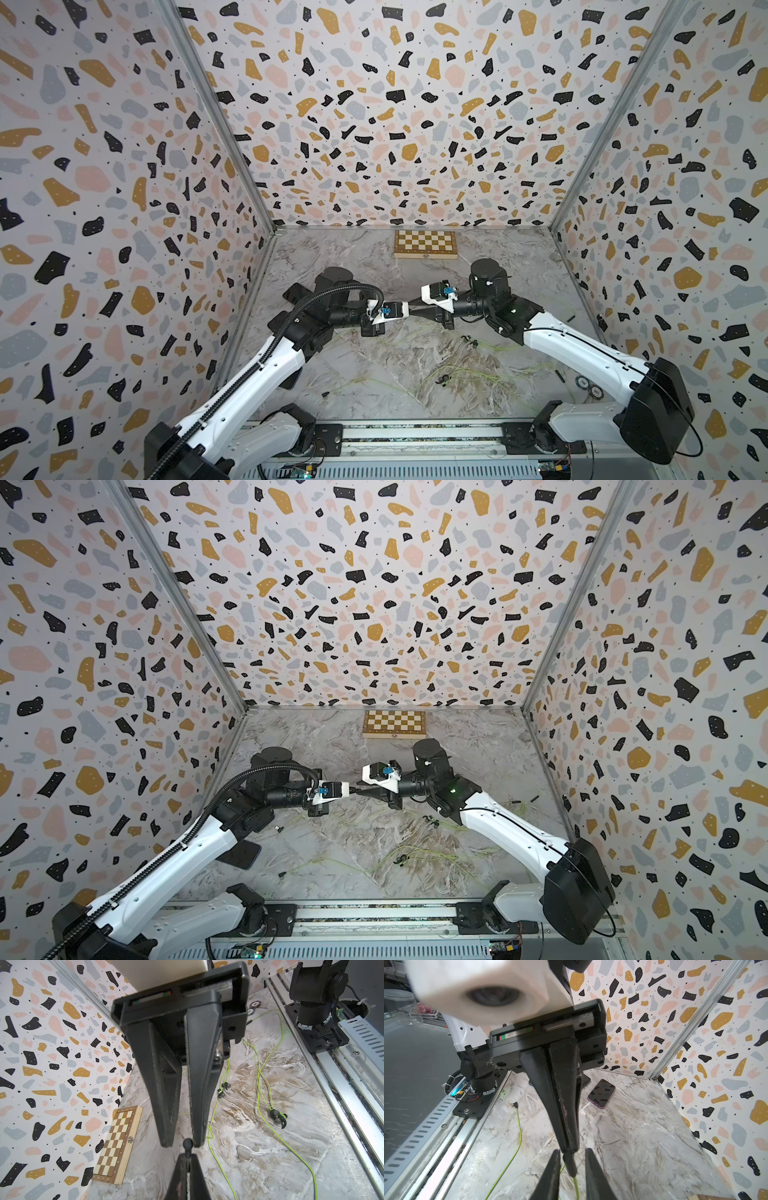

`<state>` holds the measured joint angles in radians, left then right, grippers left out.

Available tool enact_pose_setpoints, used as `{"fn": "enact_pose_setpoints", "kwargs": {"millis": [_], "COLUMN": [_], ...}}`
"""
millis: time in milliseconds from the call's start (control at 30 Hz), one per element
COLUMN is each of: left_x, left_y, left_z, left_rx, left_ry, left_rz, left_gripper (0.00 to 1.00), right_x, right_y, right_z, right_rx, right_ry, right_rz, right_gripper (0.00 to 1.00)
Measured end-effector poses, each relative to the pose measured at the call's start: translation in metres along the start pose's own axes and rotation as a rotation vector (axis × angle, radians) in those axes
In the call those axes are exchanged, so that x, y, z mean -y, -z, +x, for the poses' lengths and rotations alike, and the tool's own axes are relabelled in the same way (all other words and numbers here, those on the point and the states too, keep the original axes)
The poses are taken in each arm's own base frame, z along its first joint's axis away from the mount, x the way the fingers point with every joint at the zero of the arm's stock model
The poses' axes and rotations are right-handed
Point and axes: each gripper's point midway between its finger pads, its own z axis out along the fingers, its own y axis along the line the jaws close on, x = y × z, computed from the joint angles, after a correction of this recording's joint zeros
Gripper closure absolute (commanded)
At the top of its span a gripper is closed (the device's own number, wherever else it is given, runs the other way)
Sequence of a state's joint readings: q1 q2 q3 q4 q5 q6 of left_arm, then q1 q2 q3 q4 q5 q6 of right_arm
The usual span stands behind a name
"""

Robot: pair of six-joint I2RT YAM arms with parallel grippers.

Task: Plug wired earphones into phones
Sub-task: Pick up the wired earphone from the center of the board.

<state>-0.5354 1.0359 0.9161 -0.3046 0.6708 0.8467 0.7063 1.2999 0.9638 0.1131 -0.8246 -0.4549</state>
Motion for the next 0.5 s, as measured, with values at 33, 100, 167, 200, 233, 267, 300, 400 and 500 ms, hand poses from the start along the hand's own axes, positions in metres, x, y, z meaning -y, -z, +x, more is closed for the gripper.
{"fn": "enact_pose_setpoints", "kwargs": {"millis": [33, 100, 167, 200, 233, 267, 300, 400, 500], "left_x": [0.0, 0.0, -0.0001, 0.0, 0.0, 0.0, -0.0001, -0.0001, 0.0], "left_y": [0.0, 0.0, 0.0, 0.0, 0.0, 0.0, 0.0, 0.0, 0.0], "left_z": [0.0, 0.0, -0.0001, 0.0, 0.0, 0.0, -0.0001, -0.0001, -0.0001], "left_rx": [0.0, 0.0, 0.0, 0.0, 0.0, 0.0, 0.0, 0.0, 0.0], "left_ry": [0.0, 0.002, 0.002, 0.002, 0.002, 0.002, 0.002, 0.002, 0.002], "left_rz": [0.0, 0.0, 0.0, 0.0, 0.0, 0.0, 0.0, 0.0, 0.0], "left_gripper": [1.0, 1.0, 1.0, 1.0, 1.0, 1.0, 1.0, 1.0, 1.0], "right_x": [0.0001, 0.0002, 0.0004, 0.0005, 0.0006, 0.0007, 0.0005, 0.0003, -0.0002], "right_y": [0.0, -0.0001, -0.0005, -0.0007, -0.0009, -0.0011, -0.0011, -0.0017, -0.0018], "right_z": [0.0001, 0.0004, 0.0013, 0.0018, 0.0023, 0.0032, 0.0038, 0.0055, 0.0066], "right_rx": [0.0, -0.001, -0.003, -0.004, -0.006, -0.009, -0.011, -0.015, -0.018], "right_ry": [0.0, -0.001, -0.003, -0.004, -0.004, -0.006, -0.007, -0.008, -0.008], "right_rz": [0.001, 0.001, 0.001, 0.001, 0.001, 0.002, 0.001, -0.001, -0.003], "right_gripper": [0.77, 0.77, 0.77, 0.77, 0.77, 0.77, 0.78, 0.81, 0.81]}}
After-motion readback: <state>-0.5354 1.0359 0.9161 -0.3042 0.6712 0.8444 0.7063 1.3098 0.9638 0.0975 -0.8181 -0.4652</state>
